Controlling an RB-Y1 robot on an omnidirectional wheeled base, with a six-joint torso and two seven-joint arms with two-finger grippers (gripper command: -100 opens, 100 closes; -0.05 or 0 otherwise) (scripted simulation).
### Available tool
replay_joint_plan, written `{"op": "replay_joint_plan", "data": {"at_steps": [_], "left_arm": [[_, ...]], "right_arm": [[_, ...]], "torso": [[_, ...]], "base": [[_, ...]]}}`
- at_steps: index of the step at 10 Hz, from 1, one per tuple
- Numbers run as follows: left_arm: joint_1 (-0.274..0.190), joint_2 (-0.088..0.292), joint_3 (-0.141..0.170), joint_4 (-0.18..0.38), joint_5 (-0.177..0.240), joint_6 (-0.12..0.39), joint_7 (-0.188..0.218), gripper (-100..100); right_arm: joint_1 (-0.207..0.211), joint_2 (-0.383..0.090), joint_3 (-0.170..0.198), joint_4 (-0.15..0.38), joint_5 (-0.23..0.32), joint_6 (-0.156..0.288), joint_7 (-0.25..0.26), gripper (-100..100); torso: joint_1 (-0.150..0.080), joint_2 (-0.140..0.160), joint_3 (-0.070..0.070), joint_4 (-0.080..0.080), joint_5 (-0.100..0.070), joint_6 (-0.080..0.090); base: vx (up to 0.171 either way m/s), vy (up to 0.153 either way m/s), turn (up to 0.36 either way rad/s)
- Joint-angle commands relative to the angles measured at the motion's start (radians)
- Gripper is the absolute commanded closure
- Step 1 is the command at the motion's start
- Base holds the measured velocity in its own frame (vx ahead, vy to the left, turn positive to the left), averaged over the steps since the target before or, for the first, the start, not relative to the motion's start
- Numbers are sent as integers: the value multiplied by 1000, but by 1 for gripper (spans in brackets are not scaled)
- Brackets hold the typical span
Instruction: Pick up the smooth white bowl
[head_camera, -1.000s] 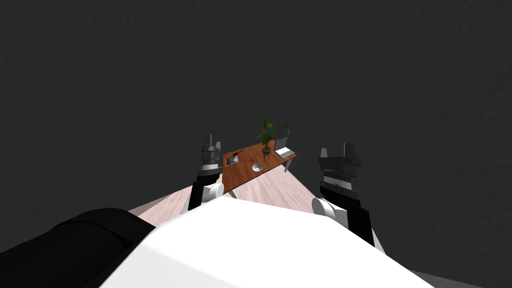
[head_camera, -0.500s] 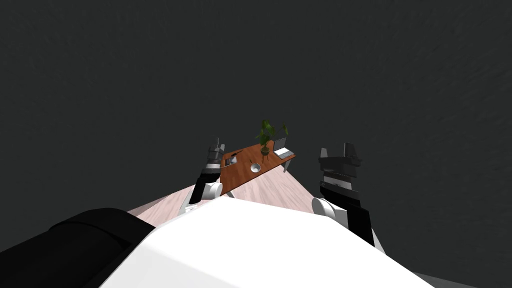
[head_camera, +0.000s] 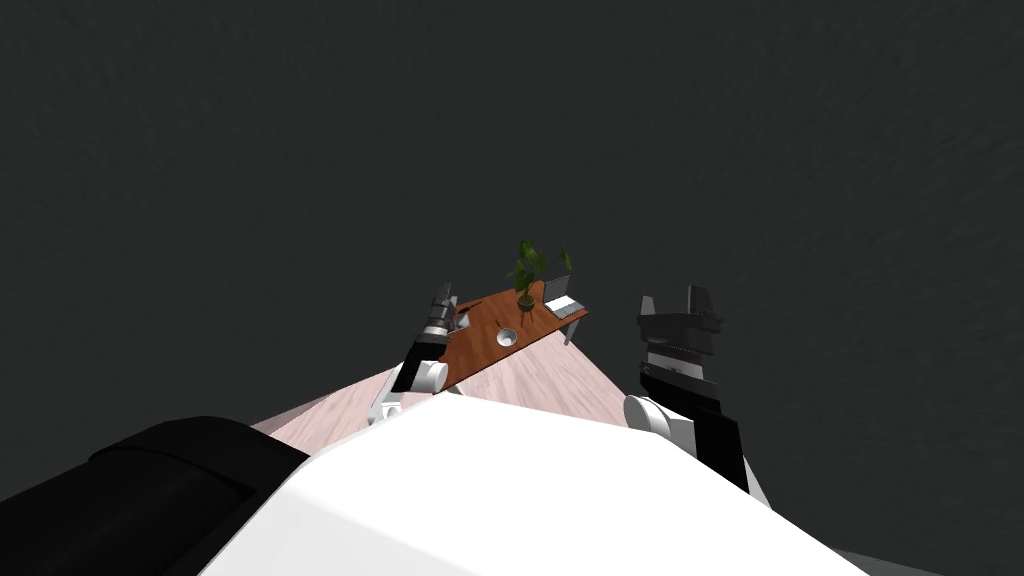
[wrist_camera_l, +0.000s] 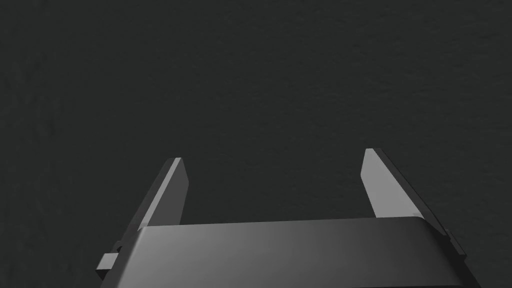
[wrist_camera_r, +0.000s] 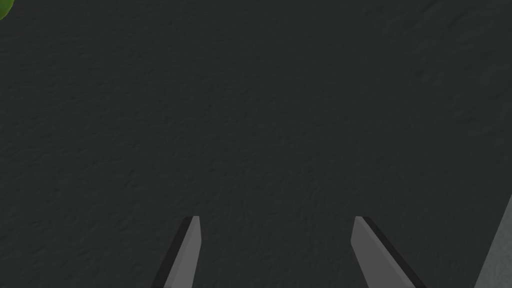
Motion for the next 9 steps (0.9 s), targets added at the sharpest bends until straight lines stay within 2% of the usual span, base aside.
{"op": "replay_joint_plan", "data": {"at_steps": [1,5,6,8,9], "left_arm": [[-19,8,5,7,3,40,6,-100],[-89,35,18,148,12,154,41,-100],[-89,35,18,163,12,157,41,-100],[-126,40,24,233,17,217,58,-100],[-126,40,24,252,17,217,58,-100]], "right_arm": [[0,0,0,0,0,0,0,0],[0,0,0,0,0,0,0,0],[0,0,0,0,0,0,0,0],[0,0,0,0,0,0,0,0],[0,0,0,0,0,0,0,0]], "torso": [[0,0,0,0,0,0],[-2,-1,0,0,-1,0],[-3,-1,-1,0,-1,0],[-1,0,0,0,0,0],[-2,0,0,0,-1,0]], "base": [[34,-45,-2],[41,-77,-12],[34,-74,2],[33,-80,-4],[23,-65,5]]}}
